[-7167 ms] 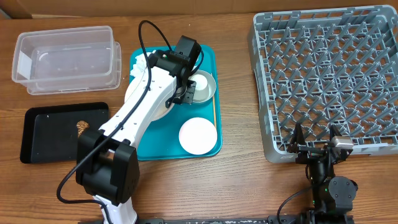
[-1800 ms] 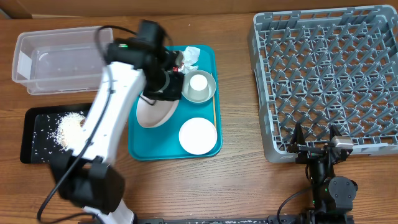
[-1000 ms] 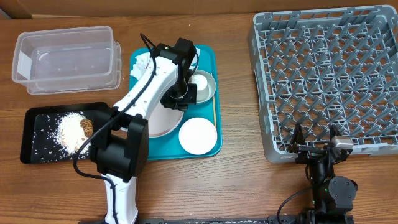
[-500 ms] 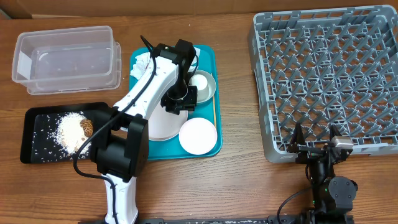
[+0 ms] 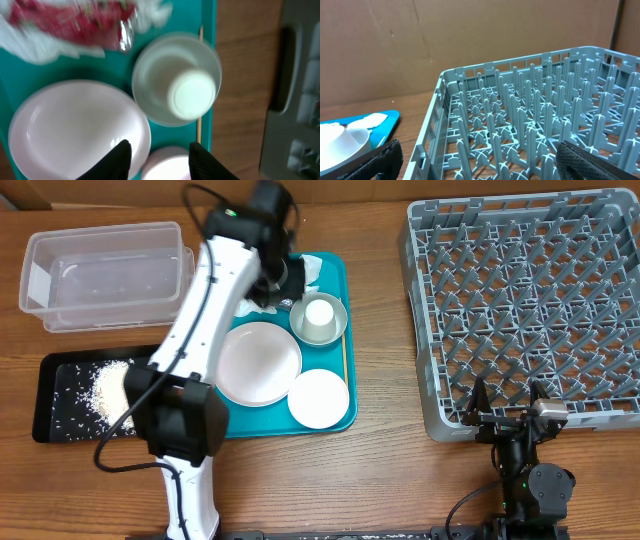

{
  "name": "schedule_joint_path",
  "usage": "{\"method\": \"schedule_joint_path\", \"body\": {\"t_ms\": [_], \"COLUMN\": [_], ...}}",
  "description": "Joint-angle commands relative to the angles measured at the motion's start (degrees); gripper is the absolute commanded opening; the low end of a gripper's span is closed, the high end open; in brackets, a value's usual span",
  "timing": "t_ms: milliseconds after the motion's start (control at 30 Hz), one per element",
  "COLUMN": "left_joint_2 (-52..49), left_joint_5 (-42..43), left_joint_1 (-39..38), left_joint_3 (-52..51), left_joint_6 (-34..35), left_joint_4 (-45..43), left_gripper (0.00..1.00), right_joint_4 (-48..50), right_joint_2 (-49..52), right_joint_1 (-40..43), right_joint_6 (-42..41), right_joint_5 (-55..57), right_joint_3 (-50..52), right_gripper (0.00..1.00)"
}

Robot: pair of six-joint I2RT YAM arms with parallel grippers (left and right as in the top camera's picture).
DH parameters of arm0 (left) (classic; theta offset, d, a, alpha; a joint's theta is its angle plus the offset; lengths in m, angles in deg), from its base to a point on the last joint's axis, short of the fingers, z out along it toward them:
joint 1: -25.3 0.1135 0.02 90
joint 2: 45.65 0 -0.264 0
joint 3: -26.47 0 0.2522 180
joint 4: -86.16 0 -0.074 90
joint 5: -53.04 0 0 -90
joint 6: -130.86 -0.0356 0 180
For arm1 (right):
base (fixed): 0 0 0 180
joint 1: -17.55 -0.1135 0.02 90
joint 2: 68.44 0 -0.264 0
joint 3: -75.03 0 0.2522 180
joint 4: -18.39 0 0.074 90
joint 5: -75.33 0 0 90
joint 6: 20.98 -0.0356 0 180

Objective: Sort waste into correct bins and load items into the dishwasher
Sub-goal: 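Open the left gripper and move it to the red wrapper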

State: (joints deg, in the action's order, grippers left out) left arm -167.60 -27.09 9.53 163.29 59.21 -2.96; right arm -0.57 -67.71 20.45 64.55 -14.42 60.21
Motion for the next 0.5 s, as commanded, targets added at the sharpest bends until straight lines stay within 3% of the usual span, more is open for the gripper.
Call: {"method": "schedule_joint_path", "body": {"t_ms": [0, 233, 333, 467], "left_joint_2": [0.2, -0.1, -0.6, -2.3], "left_joint_5": [3.3, 3.4, 3.9, 4.6], "left_joint_1": [3.2, 4.6, 4.5, 4.6], "left_joint_3": [3.1, 2.7, 2.7, 2.7], "left_joint_6": [3.2, 9.3, 16.0, 17.9], "left_joint_4": [-3.2, -12.2, -15.2, -18.8], "left_gripper": [1.0, 1.0, 1.0, 1.0], "right_joint_4": [0.3, 0.3, 0.3, 0.3], "right_joint_2": [-0.6, -0.6, -0.6, -0.6], "right_joint_1": [-0.2, -0.2, -0.2, -0.2], "right_joint_6": [0.2, 0.2, 0.2, 0.2], "right_joint_5": [0.1, 0.1, 0.1, 0.1], "right_joint_3": [0.6, 0.6, 0.6, 0.6], "right_gripper": [1.0, 1.0, 1.0, 1.0]}}
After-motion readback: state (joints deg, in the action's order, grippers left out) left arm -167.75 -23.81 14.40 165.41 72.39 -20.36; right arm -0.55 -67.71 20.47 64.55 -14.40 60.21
